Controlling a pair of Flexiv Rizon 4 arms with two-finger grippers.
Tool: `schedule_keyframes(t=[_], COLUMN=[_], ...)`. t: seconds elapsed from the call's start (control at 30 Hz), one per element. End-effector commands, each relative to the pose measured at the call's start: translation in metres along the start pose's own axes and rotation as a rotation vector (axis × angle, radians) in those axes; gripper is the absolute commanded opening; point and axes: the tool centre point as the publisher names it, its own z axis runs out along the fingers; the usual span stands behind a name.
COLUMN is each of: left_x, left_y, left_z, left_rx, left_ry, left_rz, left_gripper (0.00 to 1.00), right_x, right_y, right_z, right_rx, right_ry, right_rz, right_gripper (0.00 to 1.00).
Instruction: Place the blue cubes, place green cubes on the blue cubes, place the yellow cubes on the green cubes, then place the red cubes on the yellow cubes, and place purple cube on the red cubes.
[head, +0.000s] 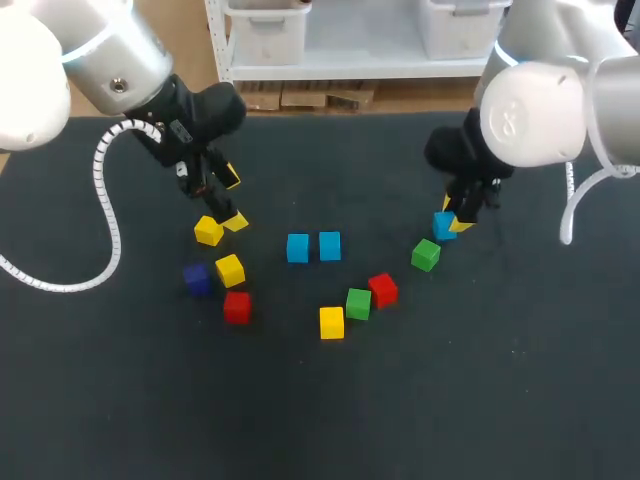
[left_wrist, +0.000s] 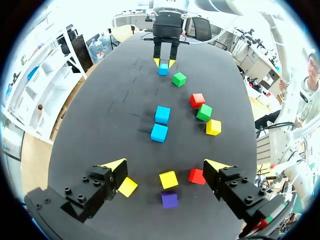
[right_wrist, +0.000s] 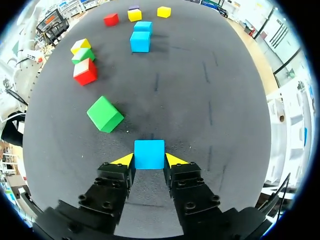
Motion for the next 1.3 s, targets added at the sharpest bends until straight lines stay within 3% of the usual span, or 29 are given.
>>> schedule_keyframes(t=[0.03,0.27,0.6,1.0,1.3], left_x=[0.001,0.001,0.001,0.001,0.001], left_y=[0.001,0.001,0.001,0.001,0.001], left_z=[0.000,0.000,0.000,0.000,0.000], left_rx=[0.000,0.000,0.000,0.000,0.000], left_ry=[-0.003,-0.003,-0.003,-0.003,-0.003], left_rz=[0.002,0.002,0.002,0.002,0.002], left_gripper=[1.00,1.00,1.00,1.00,1.00], right_x=[-0.001,-0.018,-0.067,-0.111,-0.127], right_y=[0.002,0.004,-0.002,0.006,0.014], right_z=[-0.002,-0.032,-0.048,-0.023,-0.008], right_rx=[-0.017,-0.023,-0.018,-0.049,-0.052], right_ry=[-0.016,-0.047,-0.013,0.037,0.077], right_rz=[0.000,0.026,0.028,-0.003,-0.005], right_gripper=[0.00,0.00,0.00,0.00,0.00])
